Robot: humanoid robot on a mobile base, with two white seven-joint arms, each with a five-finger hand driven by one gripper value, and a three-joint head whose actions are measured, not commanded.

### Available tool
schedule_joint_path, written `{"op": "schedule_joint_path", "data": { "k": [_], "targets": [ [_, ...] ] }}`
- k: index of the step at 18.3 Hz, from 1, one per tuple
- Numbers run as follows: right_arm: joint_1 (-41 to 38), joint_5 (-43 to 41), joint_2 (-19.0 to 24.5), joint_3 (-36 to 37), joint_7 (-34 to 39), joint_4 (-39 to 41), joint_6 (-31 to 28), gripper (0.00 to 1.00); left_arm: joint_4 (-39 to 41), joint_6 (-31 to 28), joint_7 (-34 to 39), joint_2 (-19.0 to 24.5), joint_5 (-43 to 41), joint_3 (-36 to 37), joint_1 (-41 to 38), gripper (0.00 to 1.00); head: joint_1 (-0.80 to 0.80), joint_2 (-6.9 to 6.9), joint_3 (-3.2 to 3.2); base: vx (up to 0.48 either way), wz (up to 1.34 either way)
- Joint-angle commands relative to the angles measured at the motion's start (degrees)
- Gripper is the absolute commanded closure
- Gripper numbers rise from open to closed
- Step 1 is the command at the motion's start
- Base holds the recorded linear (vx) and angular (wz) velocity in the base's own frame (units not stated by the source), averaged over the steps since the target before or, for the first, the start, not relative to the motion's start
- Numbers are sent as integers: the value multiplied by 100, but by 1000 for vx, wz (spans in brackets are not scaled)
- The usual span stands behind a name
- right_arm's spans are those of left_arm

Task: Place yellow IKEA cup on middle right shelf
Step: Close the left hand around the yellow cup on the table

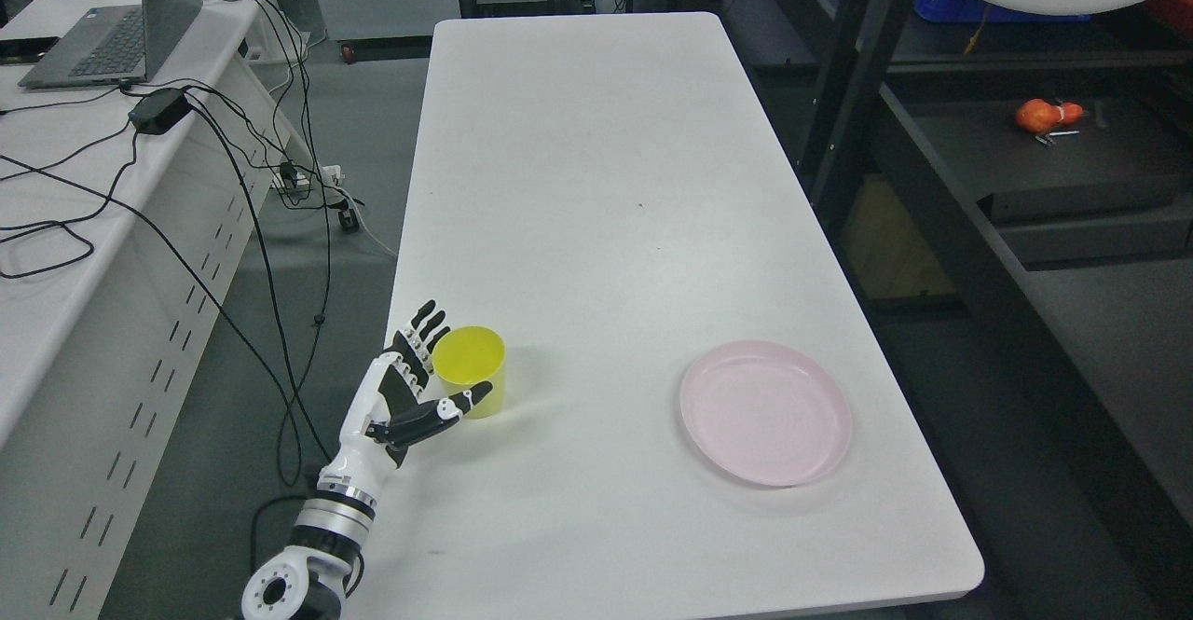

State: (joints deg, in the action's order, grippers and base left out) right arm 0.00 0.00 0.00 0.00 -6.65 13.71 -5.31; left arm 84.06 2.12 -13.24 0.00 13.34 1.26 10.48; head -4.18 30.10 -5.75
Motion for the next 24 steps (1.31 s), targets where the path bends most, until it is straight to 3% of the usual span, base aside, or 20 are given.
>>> {"op": "schedule_joint_path", "data": {
  "k": [1,12,16,19,20,22,24],
  "targets": [
    [-79,-141,-100,-97,-3,0,-5,1,-215,-71,-12,100,-208,674,-29,1,0,0,0,0,0],
    [-79,-141,-100,-97,-3,0,-5,1,-1409,-282,-100,100,-446,647,779,5,0,0,0,0,0],
    [-79,-141,-100,-97,-3,0,-5,1,-1727,-230,-117,100,-420,437,859,33,0,1,0,0,0],
    [-79,-141,-100,-97,-3,0,-5,1,-1718,-177,-117,100,-385,24,841,65,0,1,0,0,0],
    [-79,-141,-100,-97,-3,0,-5,1,-1718,-46,-117,100,-350,-29,841,73,0,1,0,0,0],
    [-79,-141,-100,-97,-3,0,-5,1,-1718,524,-109,100,-131,-91,789,99,0,1,0,-1,-14],
    [-79,-141,-100,-97,-3,9,-5,1,-1657,694,-109,100,151,-144,693,100,0,1,0,-1,-14]
  ]
}}
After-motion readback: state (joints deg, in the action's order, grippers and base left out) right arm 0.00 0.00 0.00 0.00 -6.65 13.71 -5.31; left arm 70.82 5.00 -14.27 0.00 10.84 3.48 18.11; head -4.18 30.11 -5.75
